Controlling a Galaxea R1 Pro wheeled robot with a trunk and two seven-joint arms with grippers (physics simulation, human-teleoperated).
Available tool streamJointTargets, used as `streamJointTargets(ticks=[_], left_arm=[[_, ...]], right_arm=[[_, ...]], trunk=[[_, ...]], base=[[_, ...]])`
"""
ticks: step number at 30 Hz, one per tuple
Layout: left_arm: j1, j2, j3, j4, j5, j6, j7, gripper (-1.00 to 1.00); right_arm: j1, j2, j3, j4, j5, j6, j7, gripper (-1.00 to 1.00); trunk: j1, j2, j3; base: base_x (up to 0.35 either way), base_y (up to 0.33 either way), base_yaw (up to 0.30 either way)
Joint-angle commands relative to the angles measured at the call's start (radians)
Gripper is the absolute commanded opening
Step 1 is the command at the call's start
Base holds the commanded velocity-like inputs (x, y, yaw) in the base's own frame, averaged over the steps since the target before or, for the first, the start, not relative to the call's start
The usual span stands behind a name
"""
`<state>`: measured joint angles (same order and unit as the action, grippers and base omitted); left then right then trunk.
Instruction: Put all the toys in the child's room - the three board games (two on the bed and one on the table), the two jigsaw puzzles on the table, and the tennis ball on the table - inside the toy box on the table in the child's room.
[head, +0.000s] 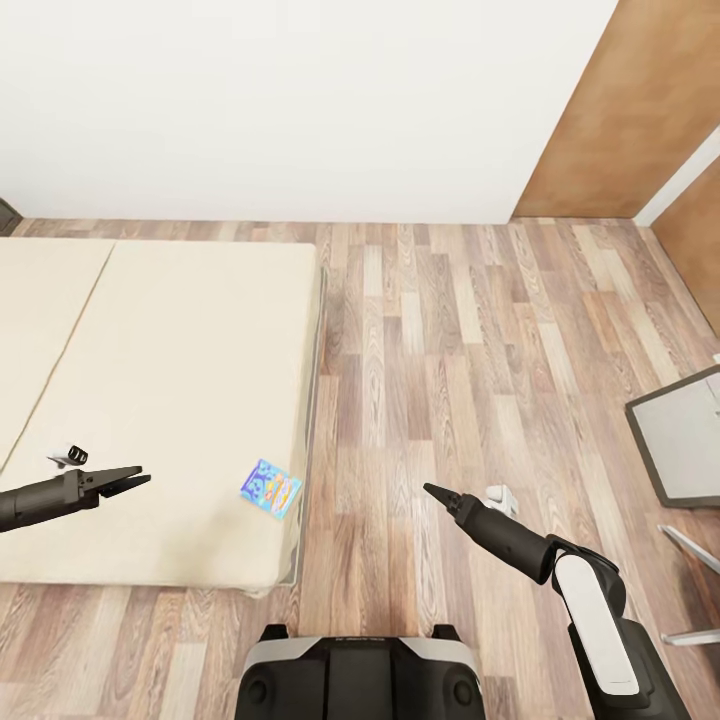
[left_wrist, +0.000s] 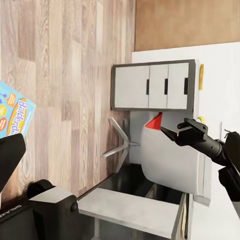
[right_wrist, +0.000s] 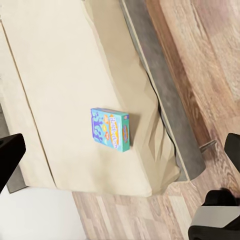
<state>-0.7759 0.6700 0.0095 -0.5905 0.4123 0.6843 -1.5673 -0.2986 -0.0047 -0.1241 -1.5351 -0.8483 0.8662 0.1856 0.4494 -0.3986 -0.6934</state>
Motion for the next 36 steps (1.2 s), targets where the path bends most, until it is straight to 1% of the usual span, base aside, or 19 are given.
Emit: streamJointTargets(ticks=[1,36], left_arm=[[0.000,0.000,-0.001,0.000,0.000,0.011,-0.003,1.00],[0.000,-0.003,0.000,0.000,0.001,0.011,-0.003,1.00]], right_arm=[[-0.001,0.000,-0.002,0.000,0.007,0.005,0.008,1.00],[-0.001,0.005,0.001,0.000,0.015,0.004,0.008,1.00]], trunk=[[0.001,-0.001,0.001],[0.001,-0.001,0.056]], base=[[0.000,0.000,0.000],[0.000,0.000,0.000]])
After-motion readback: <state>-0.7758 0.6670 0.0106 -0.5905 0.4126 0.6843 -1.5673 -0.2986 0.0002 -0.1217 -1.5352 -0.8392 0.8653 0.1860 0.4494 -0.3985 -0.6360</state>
